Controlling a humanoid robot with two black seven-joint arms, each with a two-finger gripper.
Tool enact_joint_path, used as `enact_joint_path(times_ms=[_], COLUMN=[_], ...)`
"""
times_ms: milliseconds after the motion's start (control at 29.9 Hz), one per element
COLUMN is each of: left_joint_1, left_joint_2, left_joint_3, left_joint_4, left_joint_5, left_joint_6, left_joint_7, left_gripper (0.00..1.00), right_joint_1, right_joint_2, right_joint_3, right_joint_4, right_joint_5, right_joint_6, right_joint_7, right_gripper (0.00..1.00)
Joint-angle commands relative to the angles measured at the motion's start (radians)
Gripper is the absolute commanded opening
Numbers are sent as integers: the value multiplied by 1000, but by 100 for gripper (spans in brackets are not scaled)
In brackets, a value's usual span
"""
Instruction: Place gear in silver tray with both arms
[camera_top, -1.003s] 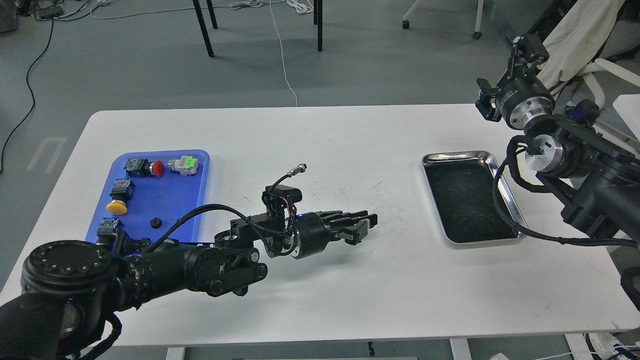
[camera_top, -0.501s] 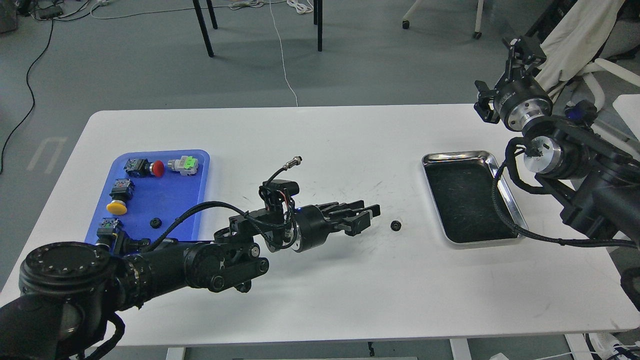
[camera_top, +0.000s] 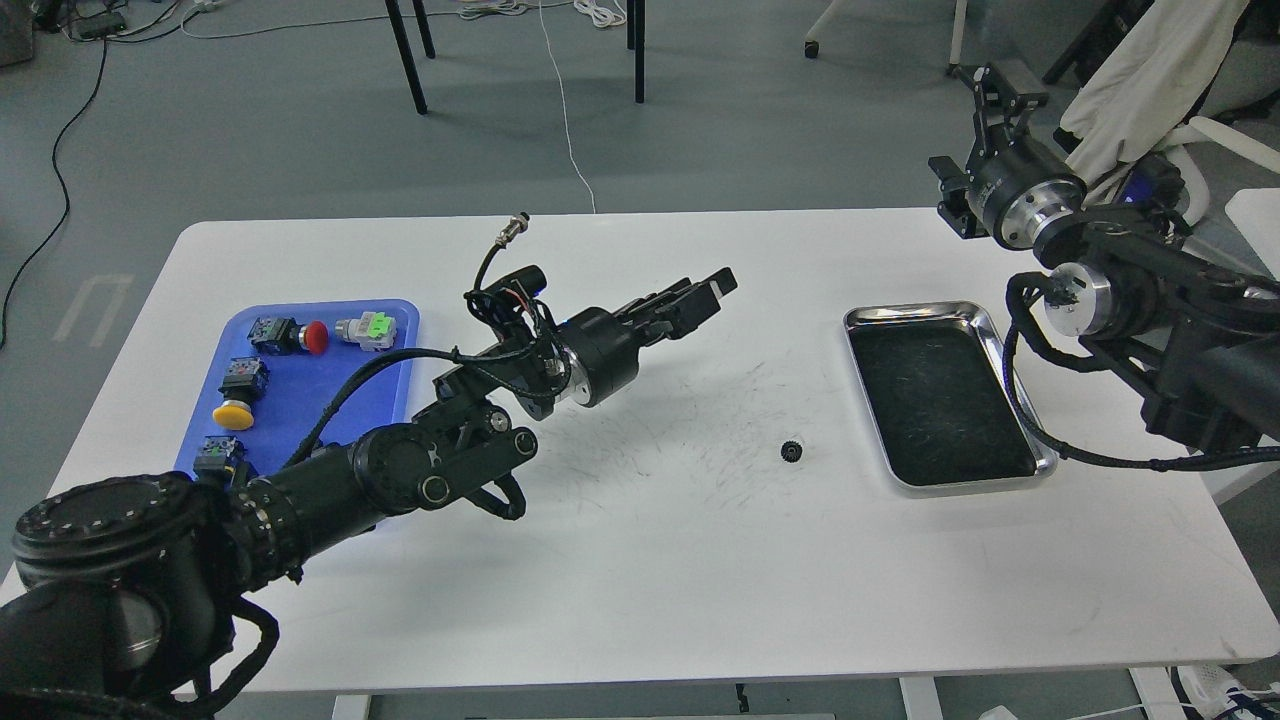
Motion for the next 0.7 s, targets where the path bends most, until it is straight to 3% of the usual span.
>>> enact_joint_path(times_ms=[0, 134, 234, 401, 535, 669], left_joint_1=[-8, -12, -11, -29, -81, -95], left_joint_2=[56, 100, 143, 185, 211, 220], left_joint_3=[-65, -129, -169, -198, -217, -226], left_joint_4=[16, 35, 39, 42, 108, 147], left_joint_5=[-34, -64, -124, -264, -305, -544], left_joint_6=[1, 3, 4, -11, -156, -317], left_joint_7=[0, 0, 0, 0, 0, 0], left_gripper=[77, 81, 98, 98, 98, 98], right_joint_1=[28, 49, 54, 57, 68, 91], right_joint_2=[-1, -4, -15, -16, -16, -18], right_joint_3=[-52, -83, -86, -94, -110, -143], right_joint_4=[27, 71, 90, 91, 99, 120], right_joint_5=[-2, -22, -46, -68, -166, -258], right_joint_6=[2, 5, 3, 5, 5, 5], right_joint_7=[8, 8, 10, 8, 4, 1], right_gripper=[98, 98, 98, 98, 98, 97])
